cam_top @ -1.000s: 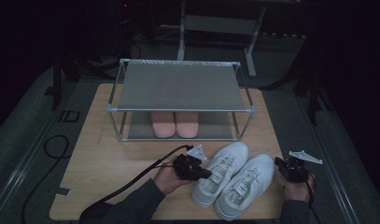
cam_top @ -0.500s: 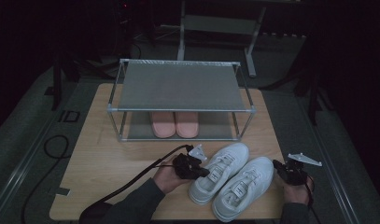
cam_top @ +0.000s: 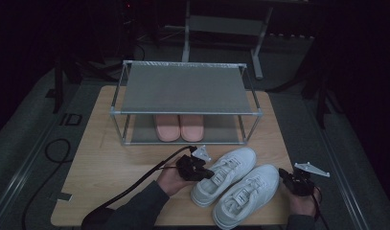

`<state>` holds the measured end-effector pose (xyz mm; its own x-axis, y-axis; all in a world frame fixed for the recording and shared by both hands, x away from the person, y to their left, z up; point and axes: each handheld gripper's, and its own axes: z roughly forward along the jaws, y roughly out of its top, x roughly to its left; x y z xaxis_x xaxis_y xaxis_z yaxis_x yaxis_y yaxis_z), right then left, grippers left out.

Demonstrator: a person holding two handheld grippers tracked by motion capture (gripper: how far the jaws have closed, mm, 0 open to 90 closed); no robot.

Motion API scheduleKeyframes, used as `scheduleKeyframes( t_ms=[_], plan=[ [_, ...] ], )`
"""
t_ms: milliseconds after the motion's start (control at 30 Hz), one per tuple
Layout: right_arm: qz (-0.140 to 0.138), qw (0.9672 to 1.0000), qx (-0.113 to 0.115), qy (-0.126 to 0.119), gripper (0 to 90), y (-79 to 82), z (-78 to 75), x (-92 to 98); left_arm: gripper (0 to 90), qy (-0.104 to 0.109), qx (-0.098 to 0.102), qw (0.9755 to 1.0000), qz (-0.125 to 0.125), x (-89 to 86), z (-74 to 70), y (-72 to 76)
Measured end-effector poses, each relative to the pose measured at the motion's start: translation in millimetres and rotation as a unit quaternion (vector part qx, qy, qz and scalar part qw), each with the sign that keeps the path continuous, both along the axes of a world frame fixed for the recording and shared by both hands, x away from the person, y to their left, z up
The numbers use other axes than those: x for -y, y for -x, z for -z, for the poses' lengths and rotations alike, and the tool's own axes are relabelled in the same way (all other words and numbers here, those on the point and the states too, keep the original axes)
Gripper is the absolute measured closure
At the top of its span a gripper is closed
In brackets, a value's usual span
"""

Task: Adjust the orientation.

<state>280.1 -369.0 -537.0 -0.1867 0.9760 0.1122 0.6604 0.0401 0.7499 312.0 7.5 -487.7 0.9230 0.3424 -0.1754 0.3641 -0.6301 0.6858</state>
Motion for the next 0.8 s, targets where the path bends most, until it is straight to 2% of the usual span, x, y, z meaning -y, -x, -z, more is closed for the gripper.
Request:
scheduleKeyframes(
  t_ms=[100,233,267,367,433,467,533,567,667,800],
  plan=[
    [0.001,1.0,0.003,0.0,90.0,3.1,-0.4,0.5,89.9,-0.001,0.004,1.0,-0.001,-0.4,-1.0,1.0],
    [-0.007,0.9999,0.012,0.008,90.0,25.6,-8.0,-2.5,89.8,0.009,0.006,0.9999,-0.002,-3.5,-5.6,1.6],
    [-0.007,0.9999,0.012,0.008,90.0,25.6,-8.0,-2.5,89.8,0.009,0.006,0.9999,-0.002,-3.5,-5.6,1.6],
    [-0.027,0.9993,0.019,0.015,90.0,43.4,-12.0,-7.3,89.8,0.011,0.013,0.9998,-0.003,-7.5,-10.9,2.0],
    [-0.056,0.998,0.026,0.013,90.0,63.3,-12.4,-15.2,89.8,0.017,0.014,0.9997,-0.008,-10.4,-13.7,1.8],
    [-0.056,0.998,0.026,0.013,90.0,63.3,-12.4,-15.2,89.8,0.02,0.015,0.9996,-0.011,-12.3,-15.2,1.4],
    [-0.085,0.9957,0.029,0.02,90.0,81.6,-12.7,-27.4,89.8,0.022,0.017,0.9995,-0.016,-15.3,-17.5,0.1],
    [-0.085,0.9957,0.029,0.02,90.0,81.6,-12.7,-27.4,89.8,0.022,0.019,0.9994,-0.017,-16.5,-18.0,-0.6],
    [-0.109,0.9932,0.026,0.034,90.0,92.9,-10.9,-38.0,89.8,0.025,0.021,0.9992,-0.023,-20.3,-19.1,-1.6],
    [-0.114,0.9928,0.024,0.028,90.0,92.0,-10.6,-36.0,89.8,0.026,0.021,0.999,-0.029,-23.3,-20.1,-2.7]
  ],
)
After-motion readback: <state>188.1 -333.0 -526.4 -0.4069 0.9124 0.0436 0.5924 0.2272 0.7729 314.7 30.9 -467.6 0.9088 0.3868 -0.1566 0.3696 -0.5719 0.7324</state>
